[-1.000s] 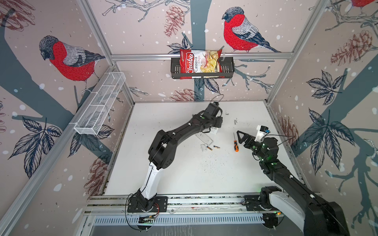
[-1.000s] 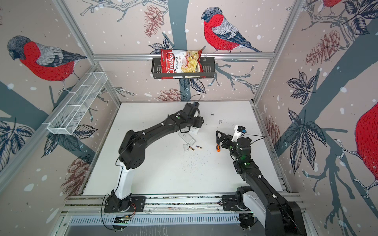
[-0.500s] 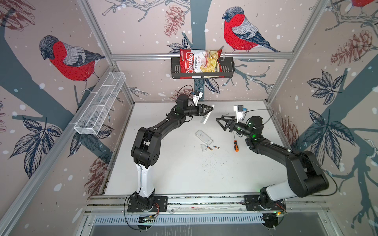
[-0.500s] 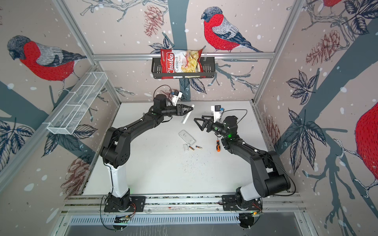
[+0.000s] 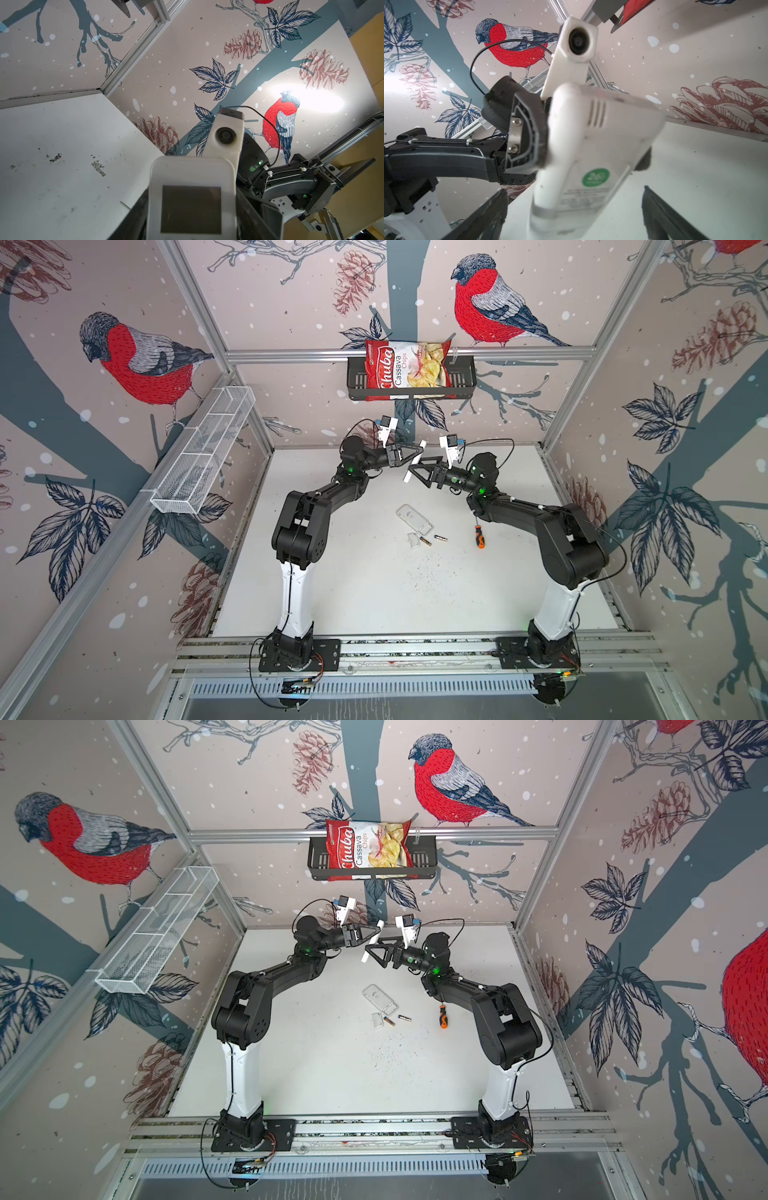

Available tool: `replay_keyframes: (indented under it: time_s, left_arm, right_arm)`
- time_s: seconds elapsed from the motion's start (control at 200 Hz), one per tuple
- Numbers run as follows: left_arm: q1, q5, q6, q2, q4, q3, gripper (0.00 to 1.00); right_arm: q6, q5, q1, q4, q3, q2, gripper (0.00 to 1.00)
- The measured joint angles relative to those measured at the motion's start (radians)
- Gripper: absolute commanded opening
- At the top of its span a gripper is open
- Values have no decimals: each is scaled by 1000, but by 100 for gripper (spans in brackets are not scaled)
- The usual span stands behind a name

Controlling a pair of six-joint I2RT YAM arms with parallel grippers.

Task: Unload the batteries from the remote control
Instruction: 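Grasp the remote with the right gripper while the left gripper releases it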

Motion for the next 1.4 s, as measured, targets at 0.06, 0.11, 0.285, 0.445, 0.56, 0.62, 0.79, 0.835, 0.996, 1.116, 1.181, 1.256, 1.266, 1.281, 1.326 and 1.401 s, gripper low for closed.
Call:
replay_keyframes:
  time_s: [0.06,0.11,0.285,0.445,0.56,0.62,0.79,0.835,0.996,1.116,1.181,1.256,1.266,1.281,1.326,1.401]
  left_arm:
    - [5,4,-29,6,43,0,30]
    - [7,10,-50,10,74,0,30]
    - [9,22,-116,37,144,18,30]
    - [10,26,-150,52,175,23,30]
    - [12,26,-155,55,179,23,30]
    - [15,28,-156,55,188,23,29]
    - [22,19,-155,57,202,23,29]
    - [24,23,-158,57,201,24,29]
    - [24,26,-147,58,221,26,30]
    - [24,26,-147,60,222,26,30]
    - [24,25,-148,61,223,26,34]
    - [24,23,-148,62,229,24,52]
    - [24,23,-148,62,230,23,56]
    - [24,21,-148,62,232,22,63]
    - [24,21,-148,62,234,19,97]
    - [24,20,-150,58,231,14,98]
  right_arm:
    - [19,-3,0,5,26,29,96]
    - [32,-19,0,21,43,50,94]
    - [107,-69,1,106,90,106,88]
    - [157,-102,4,163,124,147,79]
    - [185,-122,5,193,133,163,72]
    - [201,-122,6,210,134,167,69]
    - [242,-131,4,234,135,174,57]
    - [237,-132,4,238,134,174,51]
    - [279,-145,2,251,136,175,45]
    - [284,-148,2,261,137,180,40]
    - [286,-149,2,262,140,182,38]
    - [286,-149,2,262,140,183,34]
    - [286,-150,2,262,140,183,34]
    - [286,-150,2,263,140,183,33]
    - [286,-152,1,262,140,183,33]
    - [282,-151,-2,256,140,183,33]
